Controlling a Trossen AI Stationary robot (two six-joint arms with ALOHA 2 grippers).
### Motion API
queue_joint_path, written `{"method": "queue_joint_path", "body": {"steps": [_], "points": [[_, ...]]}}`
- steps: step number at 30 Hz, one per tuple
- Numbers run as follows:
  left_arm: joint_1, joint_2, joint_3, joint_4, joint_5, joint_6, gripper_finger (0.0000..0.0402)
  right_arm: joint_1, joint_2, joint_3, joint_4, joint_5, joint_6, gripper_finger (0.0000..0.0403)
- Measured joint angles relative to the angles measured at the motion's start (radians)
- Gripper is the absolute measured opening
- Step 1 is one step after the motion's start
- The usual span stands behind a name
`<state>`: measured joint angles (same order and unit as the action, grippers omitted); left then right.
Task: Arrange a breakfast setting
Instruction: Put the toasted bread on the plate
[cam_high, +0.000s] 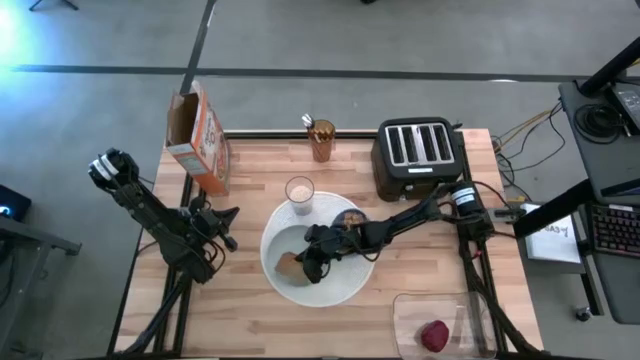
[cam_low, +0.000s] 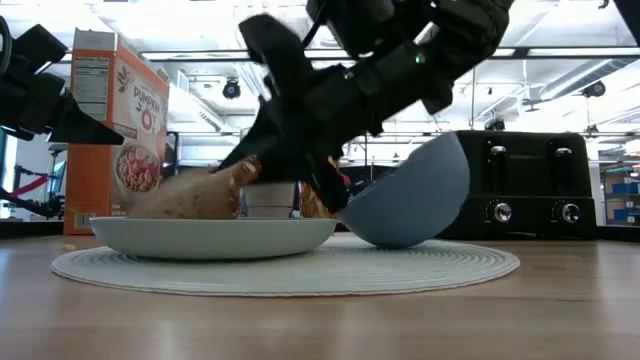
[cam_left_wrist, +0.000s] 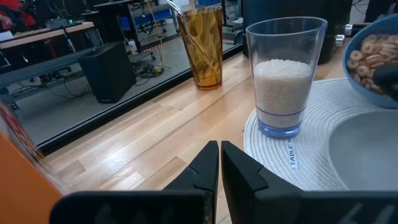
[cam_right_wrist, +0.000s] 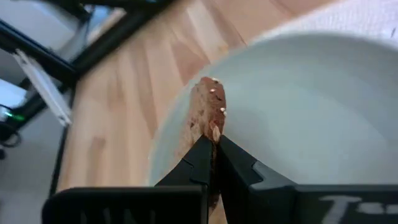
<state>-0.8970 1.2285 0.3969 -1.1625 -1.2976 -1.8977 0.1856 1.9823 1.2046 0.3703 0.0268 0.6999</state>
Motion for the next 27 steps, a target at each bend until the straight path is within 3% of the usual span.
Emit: {"method": "queue_joint_path", "body": {"steps": [7,18,27], "points": [[0.000,0.000,0.000,0.000,0.000,0.004,0.0002,0.002,-0.013,0.048,-0.047,-0.035,-0.018,0.0009],[0.000,0.000,0.000,0.005,0.004,0.004,0.0002,0.000,-0.050,0.084,-0.231,0.028,-0.085,0.0009],[0.000,0.000,0.000,0.007,0.006,0.005,0.0002,-0.010,-0.050,0.086,-0.246,0.028,-0.146,0.0025]]}}
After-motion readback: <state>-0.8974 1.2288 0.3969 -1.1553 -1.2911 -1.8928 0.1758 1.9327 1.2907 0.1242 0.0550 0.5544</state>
